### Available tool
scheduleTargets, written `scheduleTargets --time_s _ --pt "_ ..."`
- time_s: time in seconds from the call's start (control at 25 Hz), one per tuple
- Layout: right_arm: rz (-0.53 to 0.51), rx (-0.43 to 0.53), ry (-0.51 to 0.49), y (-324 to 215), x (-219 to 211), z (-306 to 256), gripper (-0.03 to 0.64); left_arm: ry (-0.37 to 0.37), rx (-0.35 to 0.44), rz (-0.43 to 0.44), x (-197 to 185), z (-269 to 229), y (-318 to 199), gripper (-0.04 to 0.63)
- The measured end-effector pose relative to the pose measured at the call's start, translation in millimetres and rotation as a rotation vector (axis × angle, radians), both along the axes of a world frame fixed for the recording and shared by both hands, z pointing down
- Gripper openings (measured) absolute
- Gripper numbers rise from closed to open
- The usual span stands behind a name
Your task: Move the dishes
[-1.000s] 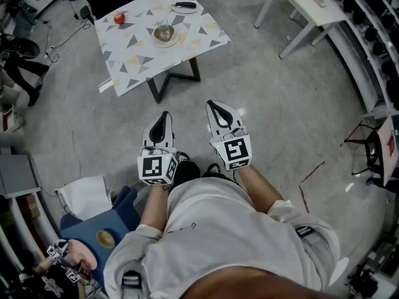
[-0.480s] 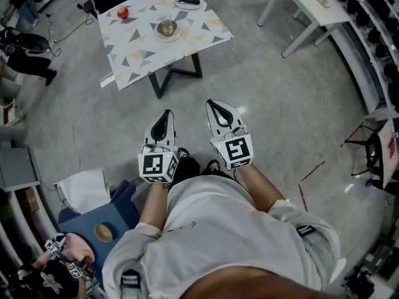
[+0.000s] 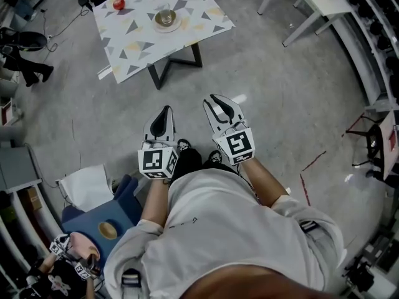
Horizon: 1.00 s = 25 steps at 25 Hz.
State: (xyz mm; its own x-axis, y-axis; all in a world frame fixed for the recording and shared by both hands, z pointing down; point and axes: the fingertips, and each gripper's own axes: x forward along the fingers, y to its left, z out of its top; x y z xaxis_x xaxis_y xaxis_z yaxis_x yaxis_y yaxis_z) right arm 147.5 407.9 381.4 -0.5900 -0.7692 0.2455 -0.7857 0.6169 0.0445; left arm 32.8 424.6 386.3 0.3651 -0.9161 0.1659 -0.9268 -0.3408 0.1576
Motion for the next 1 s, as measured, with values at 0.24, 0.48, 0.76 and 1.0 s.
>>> scheduleTargets --time_s 0.24,0.48,0.76,1.0 --pt "0.024 -0.004 0.036 -26.5 -17.4 7.7 0.103 0.017 0.010 0.031 -22.7 4.4 -31.1 0.020" --pt "0.050 0.002 0.040 -62.6 -42.2 6.1 0.111 0.016 0.021 0.060 -49.6 3.2 -66.3 0.020" --pt "0.044 -0.003 0.039 -102.3 -60.9 10.0 0.114 0.031 0.000 0.046 -70.0 11.9 -97.2 0.020" --pt "0.016 -0.012 0.024 -157.8 -68.6 18.5 0.121 0.017 -0.013 0.020 -75.6 19.8 -149.5 0.020"
